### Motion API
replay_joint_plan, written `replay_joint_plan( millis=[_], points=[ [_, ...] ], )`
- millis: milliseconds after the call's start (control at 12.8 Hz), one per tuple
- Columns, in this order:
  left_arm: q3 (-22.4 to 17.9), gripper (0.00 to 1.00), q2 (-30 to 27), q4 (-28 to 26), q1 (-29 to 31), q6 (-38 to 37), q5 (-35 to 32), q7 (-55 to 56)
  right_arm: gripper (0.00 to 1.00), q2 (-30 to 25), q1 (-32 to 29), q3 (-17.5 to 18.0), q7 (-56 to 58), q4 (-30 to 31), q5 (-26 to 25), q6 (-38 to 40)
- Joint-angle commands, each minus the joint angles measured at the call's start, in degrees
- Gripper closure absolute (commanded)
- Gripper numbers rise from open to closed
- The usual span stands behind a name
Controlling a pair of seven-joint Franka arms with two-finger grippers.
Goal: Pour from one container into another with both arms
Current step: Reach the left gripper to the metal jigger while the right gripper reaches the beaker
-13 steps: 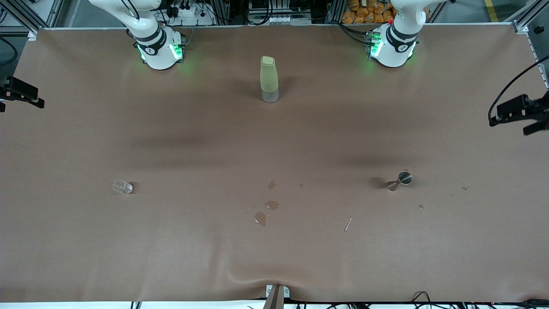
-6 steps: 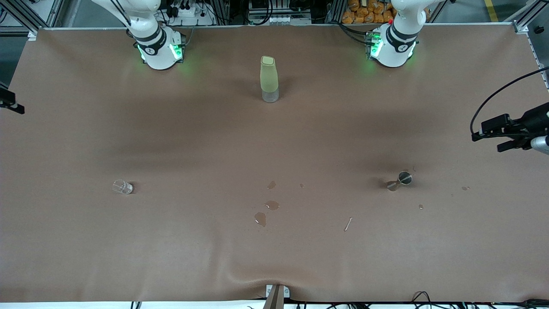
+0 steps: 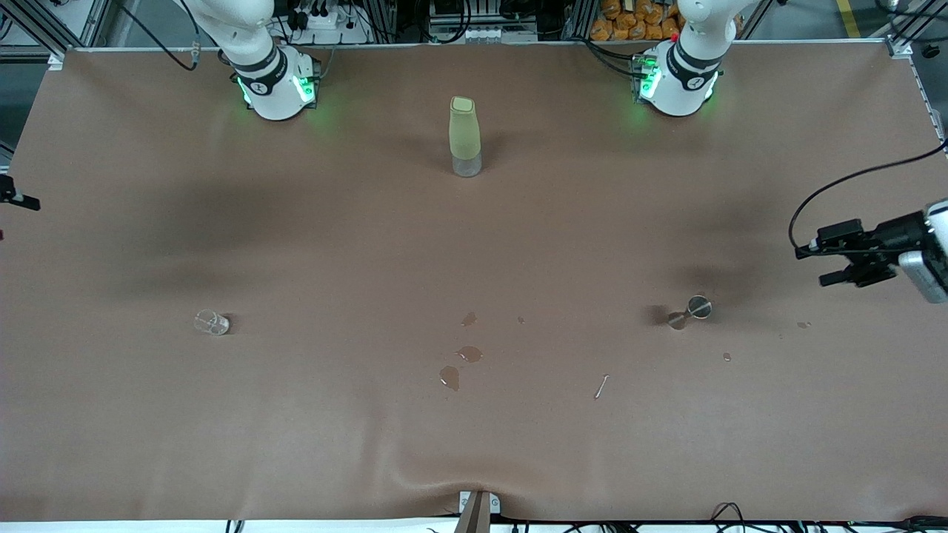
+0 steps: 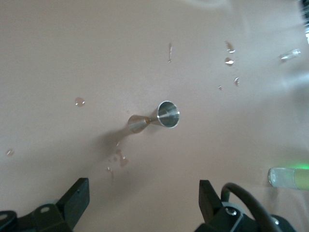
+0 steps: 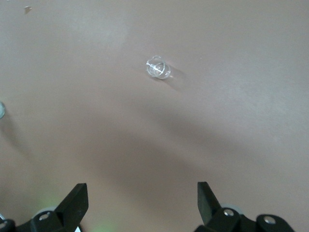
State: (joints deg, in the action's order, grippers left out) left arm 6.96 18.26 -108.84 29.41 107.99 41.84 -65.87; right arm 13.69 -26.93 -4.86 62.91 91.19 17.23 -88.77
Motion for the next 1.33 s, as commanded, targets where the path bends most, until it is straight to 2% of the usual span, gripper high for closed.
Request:
replay_joint_plan(
  millis=[0,234,468,702,780,1014,1248],
  points=[
    [0.59,0.00,5.98,1.08,1.96,0.29,8.04,-16.84,0.00,-0.68,-1.99,0.99,10.35,5.99,5.52,-5.77],
    [0.77,0.00,13.70,2.05,2.23,-4.87,15.88,-35.06,0.00,1.68,-3.04,0.99,20.48,9.35,10.62,-8.44],
    [1.21,0.00,22.67,7.57,1.53,-5.78,17.74,-56.32,0.00,5.89,-2.78,0.99,27.51,9.62,15.19,-8.79],
    [1.30,0.14,26.38,7.67,1.44,-5.78,18.36,-68.29,0.00,10.99,-2.87,0.91,37.60,9.62,20.98,-8.79],
    [1.30,0.18,27.08,7.67,0.91,-5.86,18.27,-71.21,0.00,12.57,-2.87,0.99,41.03,9.62,22.83,-8.88],
    [1.30,0.19,27.97,7.85,-1.46,-5.87,18.27,-74.91,0.00,16.53,-2.69,0.99,50.52,9.53,27.66,-8.88],
    [2.69,0.21,29.90,8.11,-2.16,-5.87,22.30,-79.58,0.00,21.45,-2.60,0.99,62.66,9.27,34.61,-10.19]
  ],
)
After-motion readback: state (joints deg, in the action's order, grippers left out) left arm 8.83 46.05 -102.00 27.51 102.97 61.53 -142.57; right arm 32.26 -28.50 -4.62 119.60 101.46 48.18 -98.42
